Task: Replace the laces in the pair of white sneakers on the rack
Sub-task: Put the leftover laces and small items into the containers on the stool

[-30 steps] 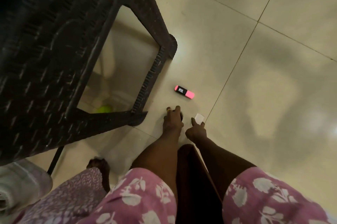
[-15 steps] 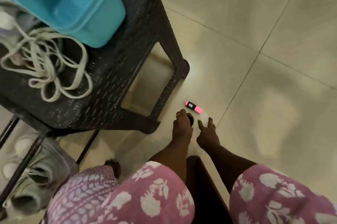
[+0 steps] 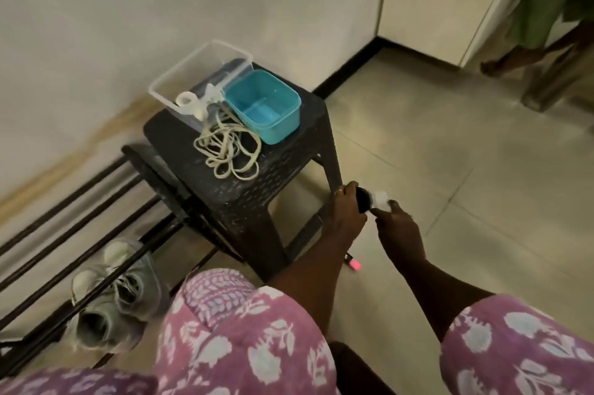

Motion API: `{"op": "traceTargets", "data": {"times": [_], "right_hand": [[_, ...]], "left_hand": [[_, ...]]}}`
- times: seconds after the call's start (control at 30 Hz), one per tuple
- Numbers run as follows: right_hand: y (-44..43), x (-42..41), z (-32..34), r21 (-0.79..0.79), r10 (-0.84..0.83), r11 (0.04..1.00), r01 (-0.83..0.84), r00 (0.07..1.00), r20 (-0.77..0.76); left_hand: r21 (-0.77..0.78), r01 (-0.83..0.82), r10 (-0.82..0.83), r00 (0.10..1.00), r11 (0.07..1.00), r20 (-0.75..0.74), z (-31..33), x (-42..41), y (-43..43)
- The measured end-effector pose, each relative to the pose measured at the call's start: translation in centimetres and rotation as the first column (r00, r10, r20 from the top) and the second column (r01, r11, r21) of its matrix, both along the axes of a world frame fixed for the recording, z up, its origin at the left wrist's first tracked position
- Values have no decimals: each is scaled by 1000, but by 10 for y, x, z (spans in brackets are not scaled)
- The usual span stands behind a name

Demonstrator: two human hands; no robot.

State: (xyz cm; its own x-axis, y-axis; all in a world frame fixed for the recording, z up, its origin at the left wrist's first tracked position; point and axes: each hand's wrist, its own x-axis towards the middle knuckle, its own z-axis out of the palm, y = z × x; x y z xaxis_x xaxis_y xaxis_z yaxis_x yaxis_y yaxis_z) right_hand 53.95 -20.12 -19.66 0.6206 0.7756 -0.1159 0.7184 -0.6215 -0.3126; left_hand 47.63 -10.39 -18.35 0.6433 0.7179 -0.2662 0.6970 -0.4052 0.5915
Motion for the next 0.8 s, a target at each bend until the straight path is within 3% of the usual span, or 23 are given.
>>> {"op": "traceTargets", "data": {"times": [0.2,0.33,0.43,0.53,0.67,0.8], "right_hand": [[29,16,81,257,74,960,-115,984,164],[69,20,141,464,98,858,-219,958,271],[109,18,179,530,145,794,-299,939,313],[159,13,205,491,225,796,-353,927,301],[228,1,221,474,315,824,-311,946,72],[284,-15,225,439,347,850,-292,936,-50]], "left_hand": [[99,-67,38,963,993,267,87,-1,28],[182,-119,27,896,976,443,152,-13,62],[280,-168,4,864,945,504,194,-29,99],[357,-231,39,881,905,472,222,-46,147],[356,-310,186,921,881,343,235,-70,218],[301,-330,285,941,895,182,224,-88,272]]}}
